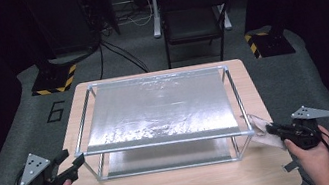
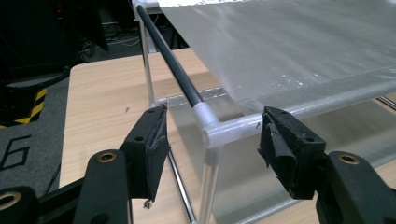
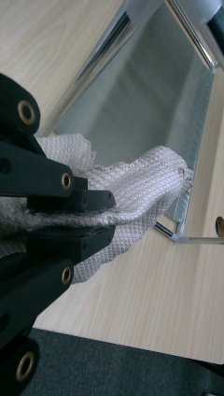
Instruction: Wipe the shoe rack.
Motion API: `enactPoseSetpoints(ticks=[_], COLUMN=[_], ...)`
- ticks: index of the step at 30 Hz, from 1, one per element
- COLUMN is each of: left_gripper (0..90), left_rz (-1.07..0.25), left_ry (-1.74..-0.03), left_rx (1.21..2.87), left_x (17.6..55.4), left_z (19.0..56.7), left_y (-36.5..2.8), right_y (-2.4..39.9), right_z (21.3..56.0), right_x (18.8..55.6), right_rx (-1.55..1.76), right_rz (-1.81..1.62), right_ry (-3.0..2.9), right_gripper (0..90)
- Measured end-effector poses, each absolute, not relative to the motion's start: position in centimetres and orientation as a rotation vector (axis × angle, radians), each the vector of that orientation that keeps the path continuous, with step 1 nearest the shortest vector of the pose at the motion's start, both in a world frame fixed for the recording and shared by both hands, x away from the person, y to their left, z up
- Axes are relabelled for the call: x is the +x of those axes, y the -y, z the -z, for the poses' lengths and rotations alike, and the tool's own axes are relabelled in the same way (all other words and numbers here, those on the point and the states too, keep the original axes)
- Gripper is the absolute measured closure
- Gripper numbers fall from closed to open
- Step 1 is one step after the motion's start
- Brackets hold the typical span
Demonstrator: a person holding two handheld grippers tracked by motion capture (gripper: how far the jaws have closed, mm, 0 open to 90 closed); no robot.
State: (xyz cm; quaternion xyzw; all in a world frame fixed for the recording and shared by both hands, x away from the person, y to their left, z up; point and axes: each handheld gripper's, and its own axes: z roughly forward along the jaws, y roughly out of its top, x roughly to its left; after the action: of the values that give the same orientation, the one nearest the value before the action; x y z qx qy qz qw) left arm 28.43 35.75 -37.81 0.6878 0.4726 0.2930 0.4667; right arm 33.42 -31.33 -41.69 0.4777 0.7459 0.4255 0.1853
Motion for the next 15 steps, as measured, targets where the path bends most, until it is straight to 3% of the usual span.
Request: enactPoseSetpoints(ticks=[15], left_gripper=[41.1], left_rz=[-0.718], left_ry=[-1.173], left_rx=[1.700], left_x=[27.9], left_z=[40.9], left_y=[-36.5], right_y=[30.4], right_z=[45.9], right_x=[33.0], right_rx=[1.420], right_rz=[-1.132], right_ry=[-2.097], right_gripper=[82.2])
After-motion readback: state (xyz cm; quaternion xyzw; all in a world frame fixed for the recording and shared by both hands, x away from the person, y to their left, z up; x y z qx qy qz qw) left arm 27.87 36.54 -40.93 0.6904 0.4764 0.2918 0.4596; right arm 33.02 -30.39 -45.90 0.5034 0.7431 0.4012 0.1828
